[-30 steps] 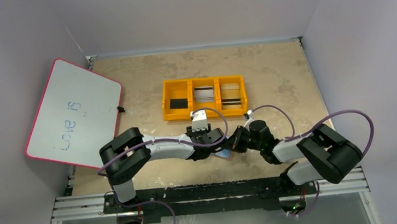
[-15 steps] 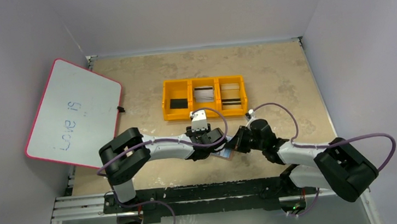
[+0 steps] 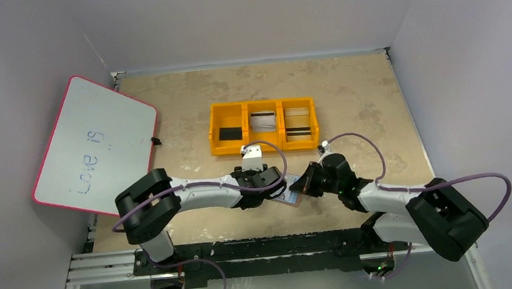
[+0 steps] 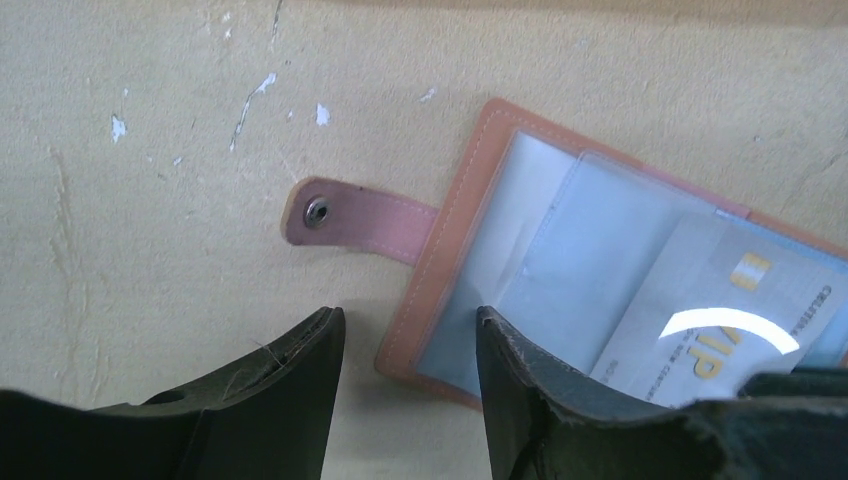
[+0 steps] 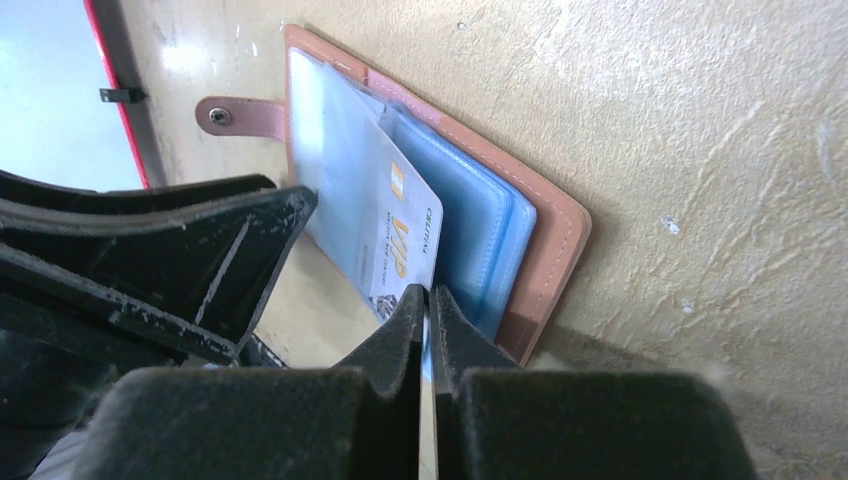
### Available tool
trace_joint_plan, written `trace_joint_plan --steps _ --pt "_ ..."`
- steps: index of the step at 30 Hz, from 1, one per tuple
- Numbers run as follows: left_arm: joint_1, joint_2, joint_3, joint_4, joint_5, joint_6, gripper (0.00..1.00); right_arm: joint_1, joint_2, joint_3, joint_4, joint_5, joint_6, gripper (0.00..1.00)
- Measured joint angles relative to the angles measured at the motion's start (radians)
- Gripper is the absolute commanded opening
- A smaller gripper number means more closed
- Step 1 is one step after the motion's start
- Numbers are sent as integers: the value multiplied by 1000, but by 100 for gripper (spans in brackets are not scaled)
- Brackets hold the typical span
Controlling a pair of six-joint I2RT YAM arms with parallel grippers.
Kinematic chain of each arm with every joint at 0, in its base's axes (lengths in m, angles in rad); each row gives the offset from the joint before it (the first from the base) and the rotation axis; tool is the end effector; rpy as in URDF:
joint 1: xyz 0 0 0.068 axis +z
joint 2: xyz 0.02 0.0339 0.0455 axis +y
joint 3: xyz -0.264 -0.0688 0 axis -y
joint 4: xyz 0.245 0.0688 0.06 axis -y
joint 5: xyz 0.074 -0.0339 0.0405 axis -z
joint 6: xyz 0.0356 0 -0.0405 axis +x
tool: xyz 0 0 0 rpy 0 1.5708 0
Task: Take the credit cards out of the card holder
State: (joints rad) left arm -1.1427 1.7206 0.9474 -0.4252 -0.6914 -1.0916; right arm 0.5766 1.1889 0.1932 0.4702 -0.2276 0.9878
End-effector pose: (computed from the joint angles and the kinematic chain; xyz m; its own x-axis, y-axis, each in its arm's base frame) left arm 0.1508 -0.2758 0.1519 -0.7147 -0.0804 -0.6948 -0.0644 0.9967 -0.0490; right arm 0.1626 0.1154 0.1310 -0.8115 0.4424 -0.3818 -0.0314 0.6193 0.7845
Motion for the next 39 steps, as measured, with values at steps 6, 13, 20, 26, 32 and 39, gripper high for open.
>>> trace_joint_plan --steps 6,13,20,26,32,39 --pt "-14 -68 -39 27 68 68 52 0 45 -4 62 0 35 2" --pt "-19 -79 -37 60 97 116 52 0 70 -5 97 0 51 2" --pt "-30 -148 -34 63 108 145 52 0 68 -7 97 1 54 1" --pt "-32 -172 -1 107 134 186 49 0 68 -7 97 1 56 1" --pt "-31 -89 4 175 205 197 45 0 68 -7 97 1 56 1" --pt "-31 -40 3 208 248 192 36 0 68 -7 97 1 56 2"
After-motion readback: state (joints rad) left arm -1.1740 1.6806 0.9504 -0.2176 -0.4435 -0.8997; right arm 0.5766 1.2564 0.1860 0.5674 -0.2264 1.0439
